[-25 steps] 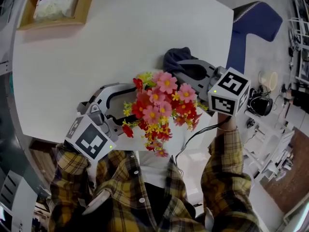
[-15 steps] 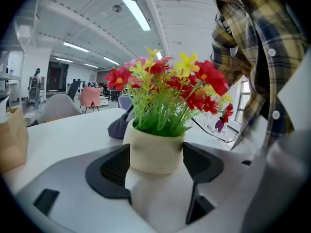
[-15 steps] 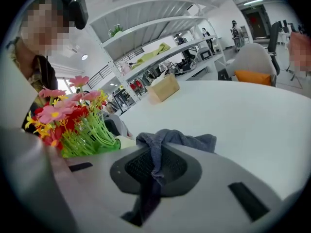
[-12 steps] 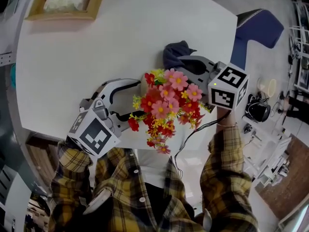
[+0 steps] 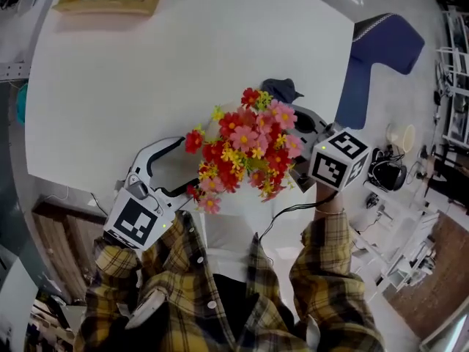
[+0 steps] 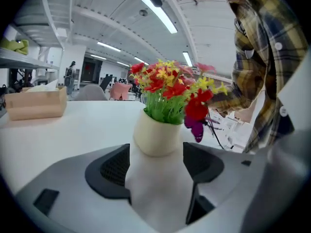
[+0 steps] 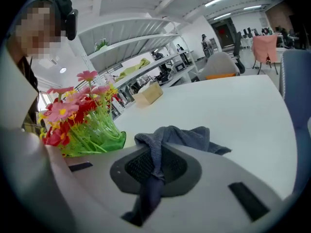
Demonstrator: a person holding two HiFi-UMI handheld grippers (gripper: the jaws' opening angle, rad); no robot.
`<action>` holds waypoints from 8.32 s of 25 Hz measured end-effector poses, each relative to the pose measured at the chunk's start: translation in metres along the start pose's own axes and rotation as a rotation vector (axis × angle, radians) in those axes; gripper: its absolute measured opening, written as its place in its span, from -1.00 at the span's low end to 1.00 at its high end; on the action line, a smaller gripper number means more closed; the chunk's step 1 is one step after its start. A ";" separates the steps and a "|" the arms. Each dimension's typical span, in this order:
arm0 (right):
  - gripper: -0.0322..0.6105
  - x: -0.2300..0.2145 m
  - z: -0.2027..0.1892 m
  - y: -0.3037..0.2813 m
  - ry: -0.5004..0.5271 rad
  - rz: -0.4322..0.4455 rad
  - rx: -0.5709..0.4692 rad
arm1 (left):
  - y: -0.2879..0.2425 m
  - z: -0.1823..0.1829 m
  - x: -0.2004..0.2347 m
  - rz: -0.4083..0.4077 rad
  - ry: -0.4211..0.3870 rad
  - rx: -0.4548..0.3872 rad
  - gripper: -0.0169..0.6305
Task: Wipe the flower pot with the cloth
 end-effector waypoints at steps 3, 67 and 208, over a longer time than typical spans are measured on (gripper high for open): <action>-0.87 0.009 -0.022 0.016 -0.043 -0.019 -0.019 | -0.003 0.000 -0.014 0.043 0.026 -0.006 0.09; -0.87 0.015 0.041 -0.051 0.206 0.435 0.258 | -0.035 0.029 0.038 -0.179 -0.307 0.097 -0.09; -0.87 0.207 0.137 0.182 0.323 0.089 -0.555 | 0.106 0.218 -0.058 -0.056 -0.026 -0.404 -0.90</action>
Point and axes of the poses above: the fingertips, and each gripper's own axes: y backward along the fingers, x to its left, z out of its top, the point moved 3 cm from there along y, backward along the fingers, and after that the axes turned 4 degrees about z, right-handed, at the moved point
